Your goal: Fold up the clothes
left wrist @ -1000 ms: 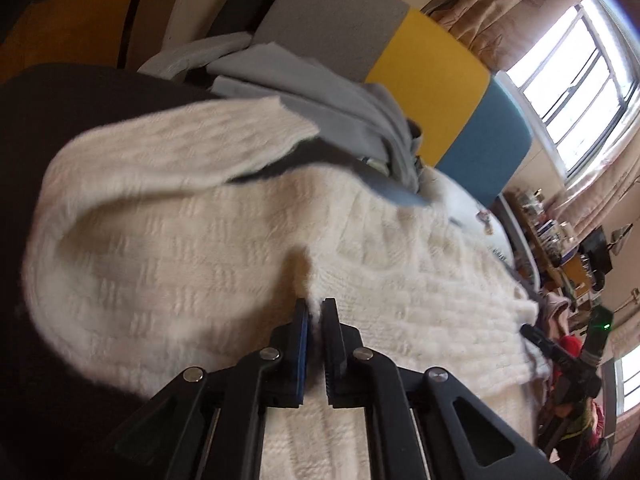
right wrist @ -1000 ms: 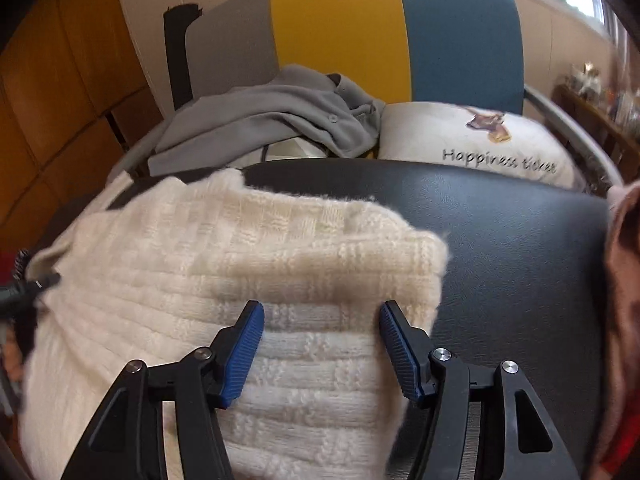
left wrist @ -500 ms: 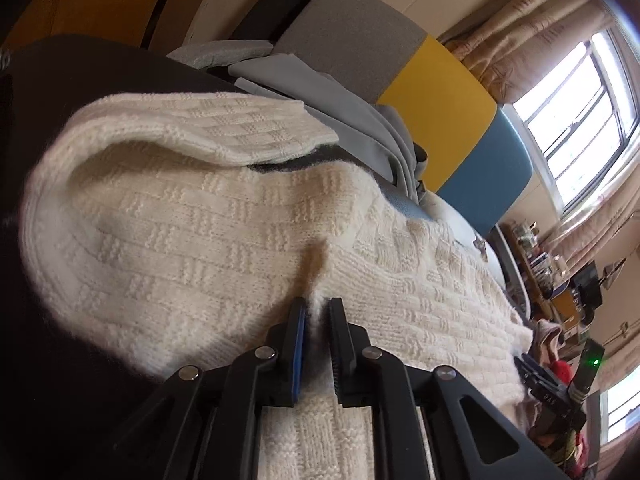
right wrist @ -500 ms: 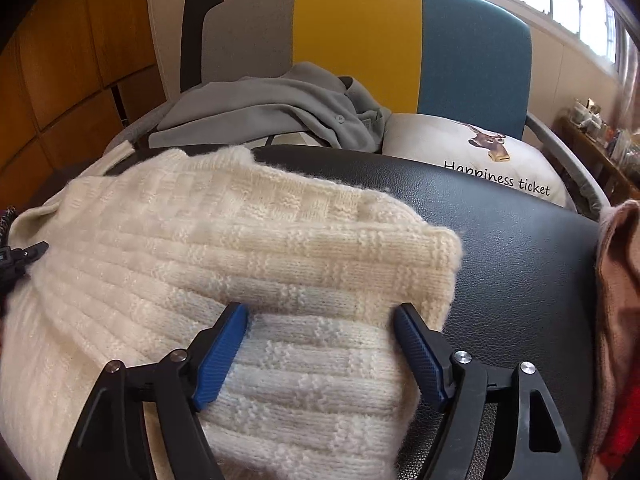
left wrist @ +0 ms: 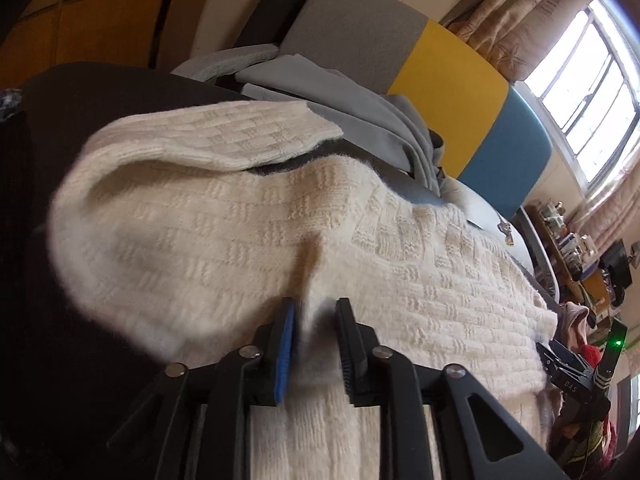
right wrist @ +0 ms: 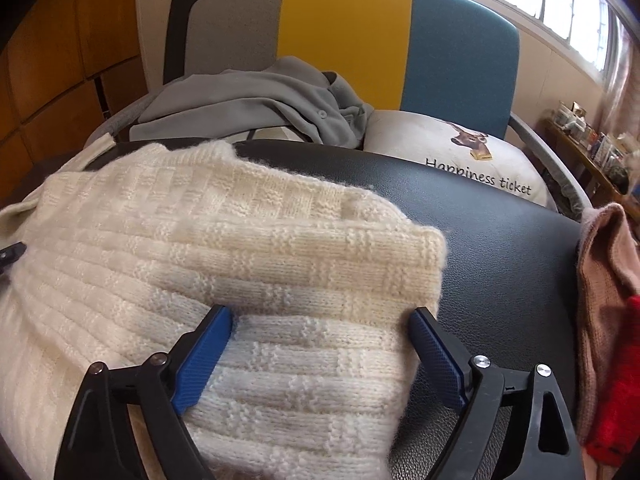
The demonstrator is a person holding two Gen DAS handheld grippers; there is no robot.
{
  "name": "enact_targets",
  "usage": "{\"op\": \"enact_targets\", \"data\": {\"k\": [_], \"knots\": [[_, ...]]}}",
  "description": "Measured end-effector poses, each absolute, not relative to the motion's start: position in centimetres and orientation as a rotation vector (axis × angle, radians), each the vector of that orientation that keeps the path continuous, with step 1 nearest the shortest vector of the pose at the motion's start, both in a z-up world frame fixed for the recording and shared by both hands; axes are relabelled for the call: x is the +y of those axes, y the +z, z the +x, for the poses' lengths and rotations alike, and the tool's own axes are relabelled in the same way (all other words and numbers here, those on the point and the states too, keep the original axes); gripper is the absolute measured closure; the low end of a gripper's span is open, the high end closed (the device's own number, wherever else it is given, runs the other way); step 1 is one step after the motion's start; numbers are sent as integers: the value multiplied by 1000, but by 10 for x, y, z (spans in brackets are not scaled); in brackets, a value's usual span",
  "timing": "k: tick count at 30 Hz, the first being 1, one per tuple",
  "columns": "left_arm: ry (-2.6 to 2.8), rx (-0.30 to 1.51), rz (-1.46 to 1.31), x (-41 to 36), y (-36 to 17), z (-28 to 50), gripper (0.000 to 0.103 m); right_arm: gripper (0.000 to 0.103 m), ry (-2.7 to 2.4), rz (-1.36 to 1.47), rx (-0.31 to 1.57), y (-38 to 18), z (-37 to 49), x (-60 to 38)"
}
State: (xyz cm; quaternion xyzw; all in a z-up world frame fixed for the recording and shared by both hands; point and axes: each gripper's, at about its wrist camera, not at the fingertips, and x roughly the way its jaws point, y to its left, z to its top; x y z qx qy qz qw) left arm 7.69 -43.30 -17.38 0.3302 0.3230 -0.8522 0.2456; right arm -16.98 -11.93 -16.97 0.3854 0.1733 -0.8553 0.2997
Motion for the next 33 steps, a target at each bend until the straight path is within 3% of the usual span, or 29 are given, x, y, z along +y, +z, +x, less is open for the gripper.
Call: {"op": "enact_targets", "data": {"k": [7, 12, 18, 25, 33], "knots": [[-2383, 767, 878, -402, -155, 103, 71, 12, -2204, 864, 498, -141, -113, -148], [-2327, 720, 998, -396, -181, 110, 69, 12, -2128, 878, 500, -156, -78, -184], [-2377, 898, 880, -409, -191, 130, 68, 7, -2112, 949, 510, -190, -68, -200], [-2354, 921, 849, -408, -190, 132, 68, 0, -2116, 960, 496, -194, -74, -198], [-2400, 492, 854, -418, -125, 95, 68, 0, -2114, 956, 491, -195, -76, -198]]}}
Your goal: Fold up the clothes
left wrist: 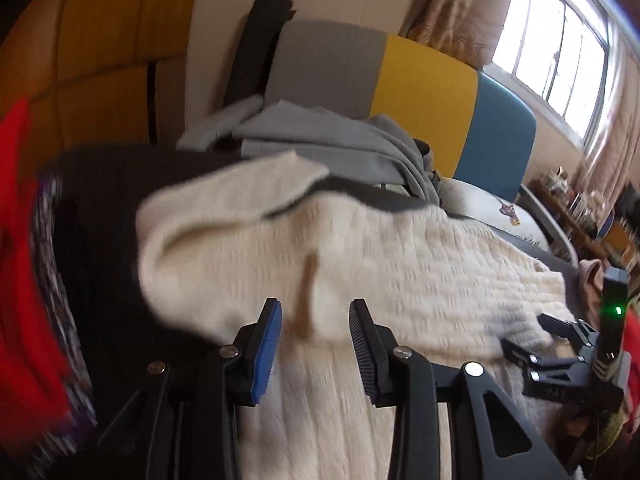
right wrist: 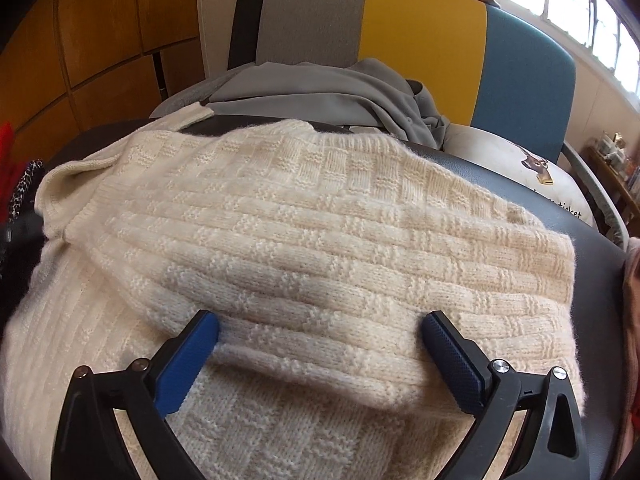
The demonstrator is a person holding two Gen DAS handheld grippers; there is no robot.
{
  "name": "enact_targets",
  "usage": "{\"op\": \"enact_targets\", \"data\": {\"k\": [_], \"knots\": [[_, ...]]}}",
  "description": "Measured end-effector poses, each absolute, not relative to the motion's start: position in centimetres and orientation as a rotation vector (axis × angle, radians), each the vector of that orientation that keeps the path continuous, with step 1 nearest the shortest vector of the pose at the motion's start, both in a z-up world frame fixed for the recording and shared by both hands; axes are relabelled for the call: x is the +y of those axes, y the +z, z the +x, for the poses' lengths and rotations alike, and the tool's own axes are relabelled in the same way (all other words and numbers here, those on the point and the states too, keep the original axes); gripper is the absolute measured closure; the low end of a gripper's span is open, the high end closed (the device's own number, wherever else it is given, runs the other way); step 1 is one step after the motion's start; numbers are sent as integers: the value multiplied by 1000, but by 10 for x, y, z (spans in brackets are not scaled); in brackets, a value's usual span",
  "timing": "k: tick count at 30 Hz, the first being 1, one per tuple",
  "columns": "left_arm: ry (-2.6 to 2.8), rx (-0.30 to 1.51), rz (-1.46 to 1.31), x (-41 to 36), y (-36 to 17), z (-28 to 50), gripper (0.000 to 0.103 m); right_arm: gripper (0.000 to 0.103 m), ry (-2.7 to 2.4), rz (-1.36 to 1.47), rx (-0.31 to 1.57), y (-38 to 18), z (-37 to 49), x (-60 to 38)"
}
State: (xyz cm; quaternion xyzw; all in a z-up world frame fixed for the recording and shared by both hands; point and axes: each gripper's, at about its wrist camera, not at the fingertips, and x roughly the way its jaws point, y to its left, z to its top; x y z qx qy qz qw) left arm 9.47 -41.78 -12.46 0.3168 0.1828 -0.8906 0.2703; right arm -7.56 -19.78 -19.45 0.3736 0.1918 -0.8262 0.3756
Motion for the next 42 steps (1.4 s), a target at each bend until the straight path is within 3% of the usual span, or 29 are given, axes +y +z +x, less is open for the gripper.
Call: {"op": "enact_targets", "data": {"k": [7, 11, 16, 21, 25, 28, 30, 32, 37, 42], "knots": [[-2384, 198, 1078, -488, -110, 8, 60, 0, -2123, 949, 516, -195, -73, -200], [-2377, 277, 1331, -531, -137, -43, 59, 0, -2118, 950, 502, -195, -74, -199], [-2356, 279, 1432, -552, -162, -75, 58, 0, -2115, 949, 488, -196, -75, -198], [-2347, 234, 1371, -553, -174, -83, 53, 0, -2111, 949, 477, -196, -76, -197], [-2319, 272, 1301, -555, -178, -80, 42, 0, -2109, 948, 480, -195, -76, -196], [-2312, 285, 1275, -555, -179, -78, 42, 0, -2109, 948, 481, -195, -75, -196], [-2282, 284, 1267, -555, -179, -79, 52, 0, -2109, 948, 483, -195, -75, -196], [-2245, 276, 1260, -555, -177, -79, 86, 0, -2109, 947, 484, -195, -76, -196], [-2233, 444, 1214, -569, -173, -63, 86, 0, -2109, 946, 479, -195, -76, -195], [-2366, 692, 998, -561, -145, -35, 86, 0, -2110, 946, 477, -196, -76, -195]]}}
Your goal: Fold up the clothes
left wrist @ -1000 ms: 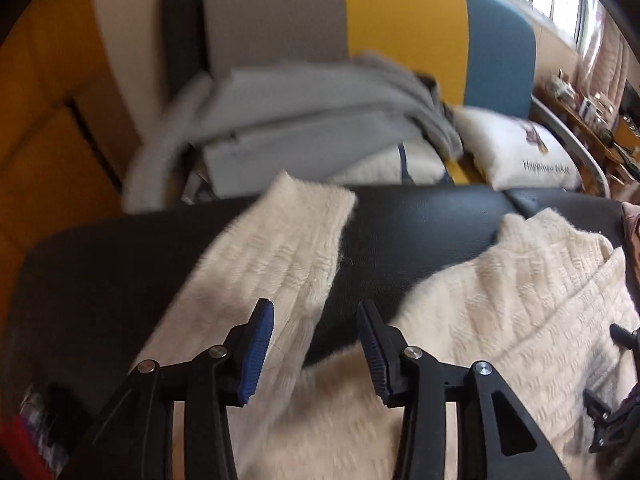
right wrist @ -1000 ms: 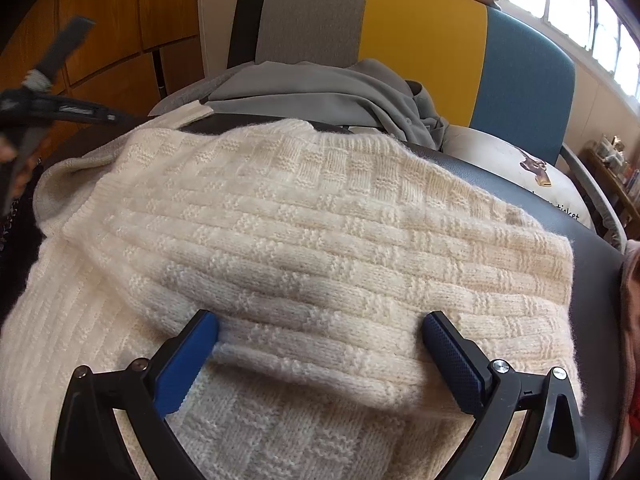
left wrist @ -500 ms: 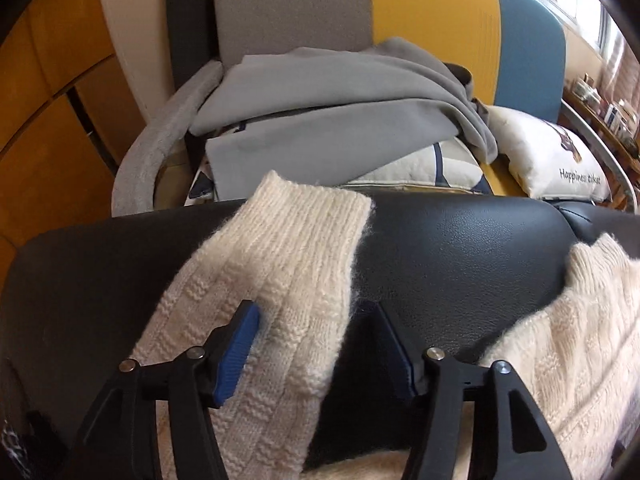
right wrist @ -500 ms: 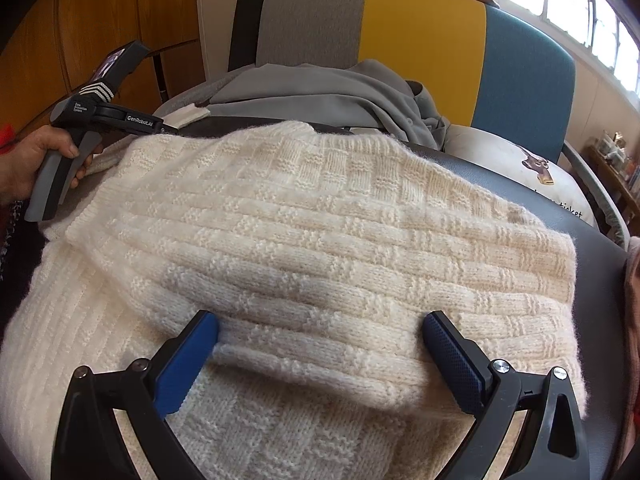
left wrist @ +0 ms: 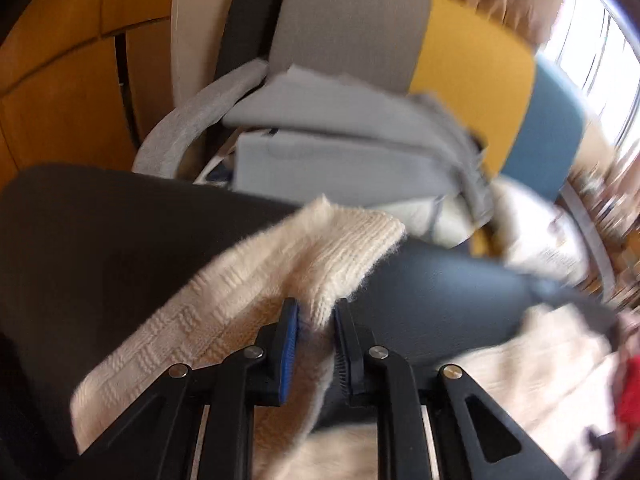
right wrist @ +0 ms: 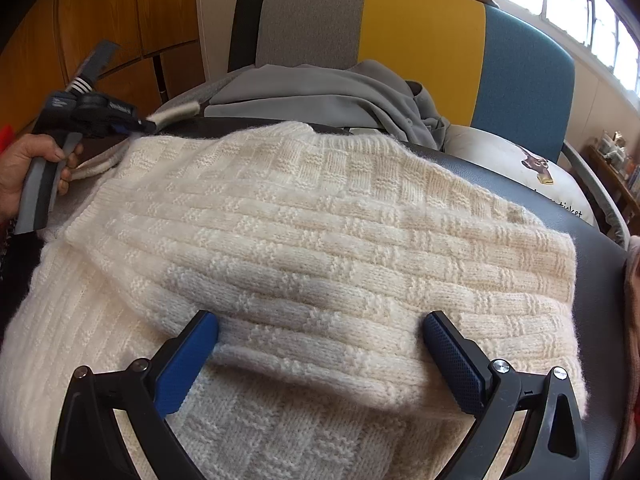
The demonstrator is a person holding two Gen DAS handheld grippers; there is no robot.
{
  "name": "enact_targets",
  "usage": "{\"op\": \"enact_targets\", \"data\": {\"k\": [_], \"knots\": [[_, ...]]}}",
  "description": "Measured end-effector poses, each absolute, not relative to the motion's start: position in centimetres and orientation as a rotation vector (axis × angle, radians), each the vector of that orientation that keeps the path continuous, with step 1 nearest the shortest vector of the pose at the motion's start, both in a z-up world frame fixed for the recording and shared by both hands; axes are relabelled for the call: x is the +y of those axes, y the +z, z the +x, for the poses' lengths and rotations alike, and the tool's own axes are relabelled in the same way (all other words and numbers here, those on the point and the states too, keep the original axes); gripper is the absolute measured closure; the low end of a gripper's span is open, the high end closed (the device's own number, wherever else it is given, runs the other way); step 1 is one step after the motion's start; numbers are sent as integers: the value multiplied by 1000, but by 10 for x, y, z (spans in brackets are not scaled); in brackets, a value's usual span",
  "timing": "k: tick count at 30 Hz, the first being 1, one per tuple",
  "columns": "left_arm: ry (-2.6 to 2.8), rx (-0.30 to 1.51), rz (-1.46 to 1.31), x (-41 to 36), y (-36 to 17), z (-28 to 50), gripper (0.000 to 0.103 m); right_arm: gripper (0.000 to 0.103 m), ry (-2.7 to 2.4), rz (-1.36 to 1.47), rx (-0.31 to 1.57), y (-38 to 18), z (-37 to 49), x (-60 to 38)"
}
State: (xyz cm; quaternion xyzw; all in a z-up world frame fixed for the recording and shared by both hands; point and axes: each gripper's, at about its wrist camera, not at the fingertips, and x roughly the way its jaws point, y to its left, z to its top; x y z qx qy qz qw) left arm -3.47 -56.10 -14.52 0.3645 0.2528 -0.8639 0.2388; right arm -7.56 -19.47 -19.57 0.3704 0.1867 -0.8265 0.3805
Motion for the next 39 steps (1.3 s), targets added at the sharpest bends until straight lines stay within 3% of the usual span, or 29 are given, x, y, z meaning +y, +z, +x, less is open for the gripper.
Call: {"op": "enact_targets", "data": {"k": [3, 8, 10, 13, 17, 25, 29, 31, 35, 39], "knots": [[-2477, 811, 887, -540, -121, -23, 95, 0, -2111, 946, 476, -196, -76, -195], [-2664, 866, 817, -472, -94, -16, 95, 0, -2110, 945, 475, -196, -76, -195], [-2692, 790, 853, -445, -94, -20, 95, 0, -2110, 945, 475, -196, -76, -195], [-2674, 837, 915, -427, -108, -15, 95, 0, -2109, 946, 469, -196, -77, -195], [-2577, 1120, 878, -432, -132, 22, 81, 0, -2106, 948, 452, -196, -77, -194], [-2378, 1408, 704, -480, -152, 75, 65, 0, -2107, 948, 456, -196, -77, -194], [-2324, 1447, 681, -506, -149, 61, 60, 0, -2107, 947, 459, -196, -77, -194], [-2257, 1316, 808, -514, -144, 45, 58, 0, -2108, 948, 458, -196, -77, -194], [-2363, 706, 1050, -509, -114, -1, 54, 0, -2111, 948, 457, -196, -76, -196], [-2428, 512, 1249, -517, -112, -45, 47, 0, -2107, 948, 453, -196, -78, -194]]}}
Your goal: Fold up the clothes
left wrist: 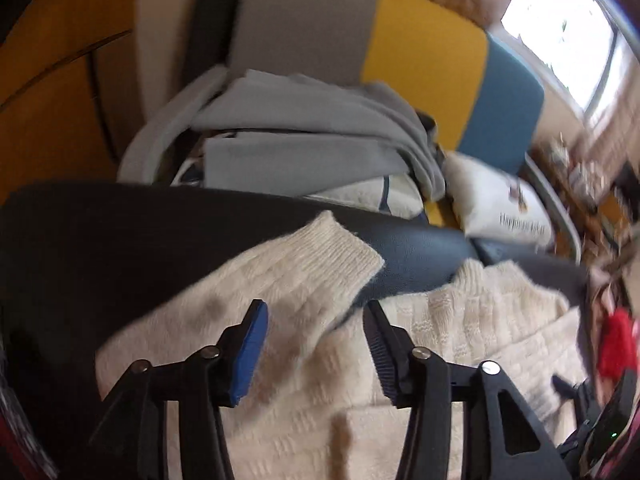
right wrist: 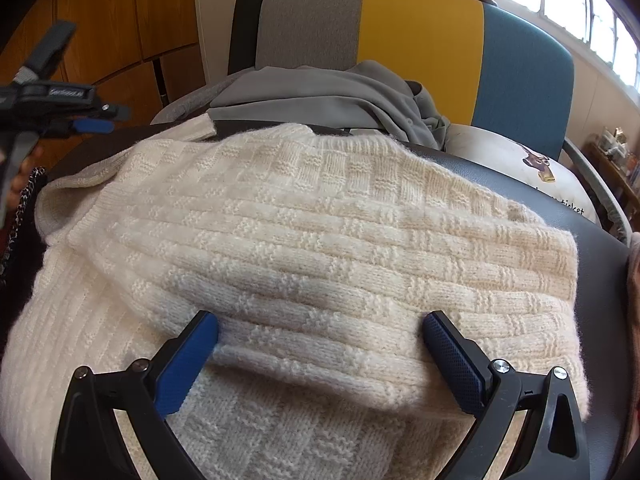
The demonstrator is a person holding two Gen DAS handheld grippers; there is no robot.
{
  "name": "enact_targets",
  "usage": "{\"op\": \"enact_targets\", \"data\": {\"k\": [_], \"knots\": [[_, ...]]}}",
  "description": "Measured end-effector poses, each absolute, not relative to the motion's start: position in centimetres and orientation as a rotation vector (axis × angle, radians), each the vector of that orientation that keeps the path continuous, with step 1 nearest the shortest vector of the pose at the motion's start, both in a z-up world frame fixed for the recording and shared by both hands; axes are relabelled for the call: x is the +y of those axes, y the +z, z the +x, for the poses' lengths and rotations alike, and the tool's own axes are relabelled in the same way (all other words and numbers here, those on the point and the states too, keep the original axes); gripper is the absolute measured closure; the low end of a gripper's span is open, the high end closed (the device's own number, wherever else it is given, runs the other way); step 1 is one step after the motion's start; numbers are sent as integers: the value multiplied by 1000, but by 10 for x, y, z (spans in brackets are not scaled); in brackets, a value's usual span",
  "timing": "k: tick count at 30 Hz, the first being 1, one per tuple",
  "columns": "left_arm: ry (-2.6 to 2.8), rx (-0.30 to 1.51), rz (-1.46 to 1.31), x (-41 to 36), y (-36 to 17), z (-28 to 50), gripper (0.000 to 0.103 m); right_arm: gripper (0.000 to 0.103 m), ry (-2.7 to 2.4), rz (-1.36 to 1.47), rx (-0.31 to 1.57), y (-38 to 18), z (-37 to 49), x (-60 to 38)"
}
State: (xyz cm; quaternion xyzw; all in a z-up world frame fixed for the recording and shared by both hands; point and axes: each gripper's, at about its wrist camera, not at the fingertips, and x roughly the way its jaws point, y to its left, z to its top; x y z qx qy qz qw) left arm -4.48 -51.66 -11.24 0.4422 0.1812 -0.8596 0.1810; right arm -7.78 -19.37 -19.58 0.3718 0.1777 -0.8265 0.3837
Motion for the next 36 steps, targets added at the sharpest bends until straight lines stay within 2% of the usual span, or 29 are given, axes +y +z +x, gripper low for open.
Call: {"op": "enact_targets", "data": {"k": [8, 10, 12, 13, 15, 16, 19, 22, 29, 33, 36], "knots": [[-2438, 202, 1587, -499, -155, -107, 42, 0, -2103, 947, 440, -196, -79, -193], [-2403, 164, 1585, -500, -164, -110, 36, 0, -2102, 947, 436, -197, -79, -192], [-2401, 235, 1536, -508, -164, -108, 37, 0, -2102, 946, 436, -197, -79, -192], [-2398, 283, 1505, -512, -164, -105, 43, 0, -2102, 945, 435, -197, -79, -192], [-2396, 376, 1443, -518, -162, -99, 63, 0, -2101, 945, 432, -197, -79, -192], [-2382, 419, 1411, -523, -161, -95, 88, 0, -2101, 944, 432, -197, -79, -192], [-2338, 590, 1343, -542, -162, -83, 89, 0, -2102, 943, 436, -197, -78, -192], [-2311, 595, 1282, -550, -158, -77, 92, 0, -2103, 942, 443, -197, -78, -193], [-2546, 880, 949, -532, -104, -41, 92, 0, -2104, 939, 444, -198, -78, -193], [-2694, 917, 883, -484, -86, -29, 92, 0, -2104, 937, 441, -199, -78, -192], [-2759, 868, 946, -442, -93, -33, 92, 0, -2104, 937, 443, -199, -78, -192]]}}
